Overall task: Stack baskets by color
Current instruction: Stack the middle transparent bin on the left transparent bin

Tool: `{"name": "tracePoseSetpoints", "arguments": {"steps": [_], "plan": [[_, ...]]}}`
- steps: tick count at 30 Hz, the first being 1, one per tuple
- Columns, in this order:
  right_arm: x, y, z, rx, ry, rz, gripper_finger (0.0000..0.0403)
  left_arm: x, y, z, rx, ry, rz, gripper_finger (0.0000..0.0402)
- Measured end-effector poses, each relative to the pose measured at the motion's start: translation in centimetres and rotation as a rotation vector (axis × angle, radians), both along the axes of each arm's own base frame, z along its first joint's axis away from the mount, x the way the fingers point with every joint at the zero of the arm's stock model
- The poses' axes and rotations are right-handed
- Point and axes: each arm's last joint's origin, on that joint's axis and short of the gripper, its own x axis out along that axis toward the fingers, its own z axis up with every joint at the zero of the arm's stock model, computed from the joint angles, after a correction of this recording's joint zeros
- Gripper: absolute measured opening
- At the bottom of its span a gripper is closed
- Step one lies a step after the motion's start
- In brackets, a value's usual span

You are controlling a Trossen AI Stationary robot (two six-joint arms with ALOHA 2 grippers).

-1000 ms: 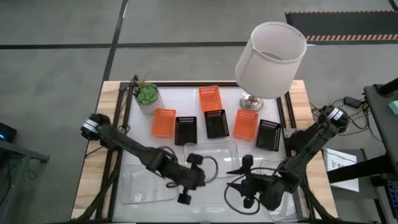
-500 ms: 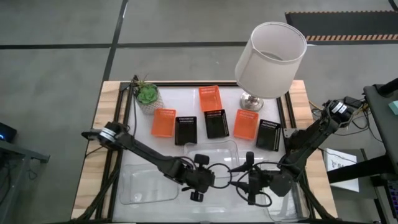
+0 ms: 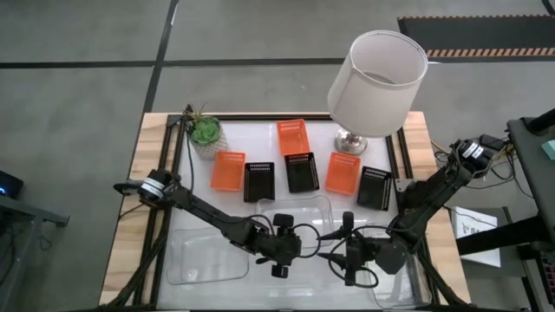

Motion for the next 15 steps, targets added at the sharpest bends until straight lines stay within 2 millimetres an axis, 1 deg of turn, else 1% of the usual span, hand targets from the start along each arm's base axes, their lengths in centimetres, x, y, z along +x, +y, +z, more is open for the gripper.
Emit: {"name": "tracePoseSetpoints", "arguments": {"steps": [6, 11, 13, 15], "plan": [[0.0, 0.0, -0.1, 0.037, 0.001, -0.006, 0.0192, -0.2, 0.1, -0.7, -0.008, -0.015, 0.000, 0.0191], [-0.1, 0.4, -1.3, 0.097, 0.059, 0.073, 0.0192, -0.2, 0.1, -0.8, -0.011, -0.015, -0.002, 0.0191], [-0.1, 0.7, -1.4, 0.116, 0.048, 0.058, 0.0191, -0.2, 0.0, -0.7, -0.012, -0.016, -0.005, 0.0191], [-0.1, 0.6, -1.2, 0.144, 0.021, -0.001, 0.0190, -0.2, 0.0, -0.4, -0.018, -0.025, -0.007, 0.0191]]}}
